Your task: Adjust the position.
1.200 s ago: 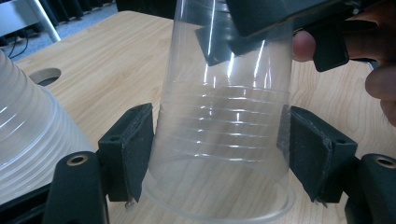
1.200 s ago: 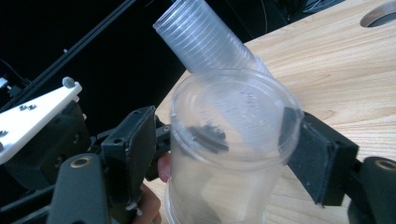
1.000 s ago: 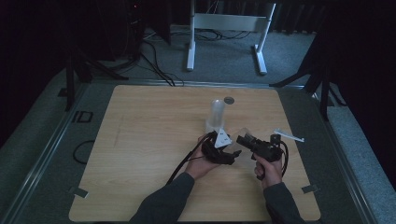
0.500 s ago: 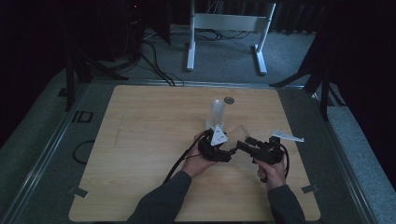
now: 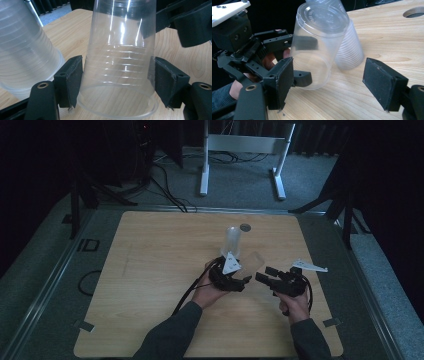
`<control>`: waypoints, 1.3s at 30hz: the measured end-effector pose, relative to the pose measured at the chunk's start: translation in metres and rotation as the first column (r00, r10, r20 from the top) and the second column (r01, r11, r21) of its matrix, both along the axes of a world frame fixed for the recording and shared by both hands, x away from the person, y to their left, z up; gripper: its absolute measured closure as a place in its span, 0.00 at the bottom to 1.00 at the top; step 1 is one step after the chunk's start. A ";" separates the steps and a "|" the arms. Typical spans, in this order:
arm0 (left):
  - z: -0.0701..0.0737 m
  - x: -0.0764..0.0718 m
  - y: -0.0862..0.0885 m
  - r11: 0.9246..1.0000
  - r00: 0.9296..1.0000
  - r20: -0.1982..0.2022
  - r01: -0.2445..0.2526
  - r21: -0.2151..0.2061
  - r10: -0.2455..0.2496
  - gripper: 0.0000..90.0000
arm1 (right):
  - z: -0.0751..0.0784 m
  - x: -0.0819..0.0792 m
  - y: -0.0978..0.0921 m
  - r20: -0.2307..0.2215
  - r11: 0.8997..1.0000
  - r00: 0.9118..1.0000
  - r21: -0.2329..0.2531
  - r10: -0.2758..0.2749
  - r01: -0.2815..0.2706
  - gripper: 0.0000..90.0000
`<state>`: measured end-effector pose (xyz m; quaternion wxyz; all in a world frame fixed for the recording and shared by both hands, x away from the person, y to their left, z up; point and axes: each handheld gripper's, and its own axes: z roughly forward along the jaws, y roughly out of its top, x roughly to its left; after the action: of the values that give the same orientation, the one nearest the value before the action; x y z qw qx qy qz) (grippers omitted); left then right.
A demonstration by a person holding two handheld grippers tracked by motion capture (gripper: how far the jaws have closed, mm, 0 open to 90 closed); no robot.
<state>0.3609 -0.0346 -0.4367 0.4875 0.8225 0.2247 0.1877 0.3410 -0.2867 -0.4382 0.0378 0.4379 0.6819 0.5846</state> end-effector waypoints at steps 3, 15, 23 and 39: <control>0.000 0.000 0.001 1.000 1.000 -0.002 0.000 0.000 0.000 0.32 | 0.001 0.000 -0.003 0.002 1.000 1.000 -0.010 -0.001 0.001 0.26; 0.006 0.000 0.007 0.999 0.999 0.003 0.033 0.016 -0.033 0.33 | 0.008 0.001 -0.009 0.022 0.993 1.000 -0.118 0.014 -0.011 0.22; 0.007 -0.001 0.009 0.998 0.998 -0.010 0.065 0.020 -0.065 0.33 | 0.016 0.001 -0.004 0.045 0.966 0.998 -0.259 0.036 -0.024 0.24; 0.010 -0.001 0.010 0.994 0.994 -0.022 0.107 0.028 -0.107 0.33 | 0.033 0.002 -0.001 0.085 0.886 0.994 -0.462 0.073 -0.025 0.31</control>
<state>0.3600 -0.0244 -0.4262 0.4826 0.8422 0.1826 0.1561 0.3430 -0.2875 -0.4051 0.1599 0.3690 0.8092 0.4284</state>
